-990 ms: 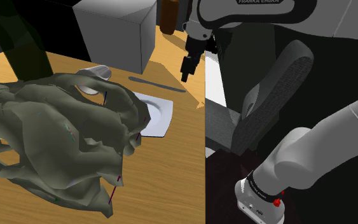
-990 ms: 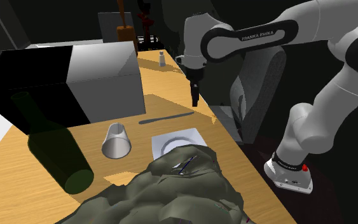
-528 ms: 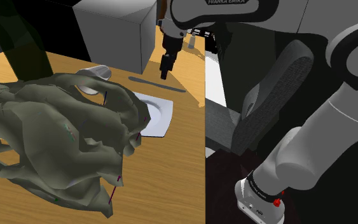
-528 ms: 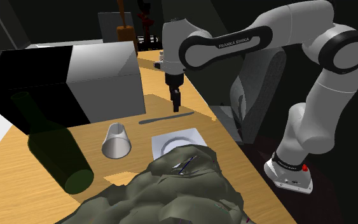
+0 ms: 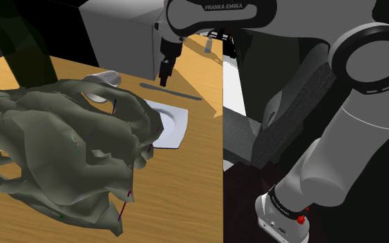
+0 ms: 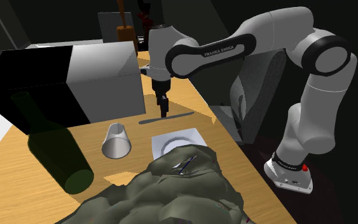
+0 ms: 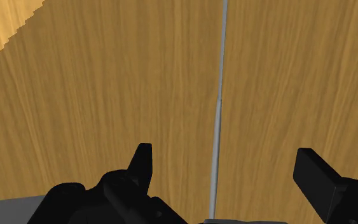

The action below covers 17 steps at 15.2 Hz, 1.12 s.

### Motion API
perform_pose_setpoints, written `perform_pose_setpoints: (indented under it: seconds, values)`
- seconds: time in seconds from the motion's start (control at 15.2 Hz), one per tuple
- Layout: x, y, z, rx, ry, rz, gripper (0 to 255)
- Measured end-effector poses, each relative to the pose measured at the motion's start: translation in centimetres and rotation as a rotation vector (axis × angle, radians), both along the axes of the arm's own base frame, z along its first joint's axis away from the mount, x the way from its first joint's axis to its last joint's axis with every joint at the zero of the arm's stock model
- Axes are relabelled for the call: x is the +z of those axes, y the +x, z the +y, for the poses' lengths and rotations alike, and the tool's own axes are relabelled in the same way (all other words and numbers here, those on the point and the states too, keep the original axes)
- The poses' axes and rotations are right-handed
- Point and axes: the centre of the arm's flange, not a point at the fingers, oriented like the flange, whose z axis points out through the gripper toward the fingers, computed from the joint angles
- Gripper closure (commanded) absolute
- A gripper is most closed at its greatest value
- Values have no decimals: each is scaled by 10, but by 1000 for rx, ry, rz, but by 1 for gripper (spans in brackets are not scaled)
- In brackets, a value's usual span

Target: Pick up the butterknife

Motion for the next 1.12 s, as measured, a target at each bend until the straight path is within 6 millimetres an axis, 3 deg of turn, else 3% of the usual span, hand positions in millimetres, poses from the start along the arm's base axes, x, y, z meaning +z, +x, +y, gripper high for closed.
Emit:
perform_pose_setpoints:
  seconds: [0.2,0.26,0.33,1.12]
  values:
    - [-2,1,0,1,6,-26,0]
    - [-12,-1,-1,1,3,-12,0]
    - [-20,0,0,2,1,-3,255]
    - [-27,-1,0,2,-6,18,255]
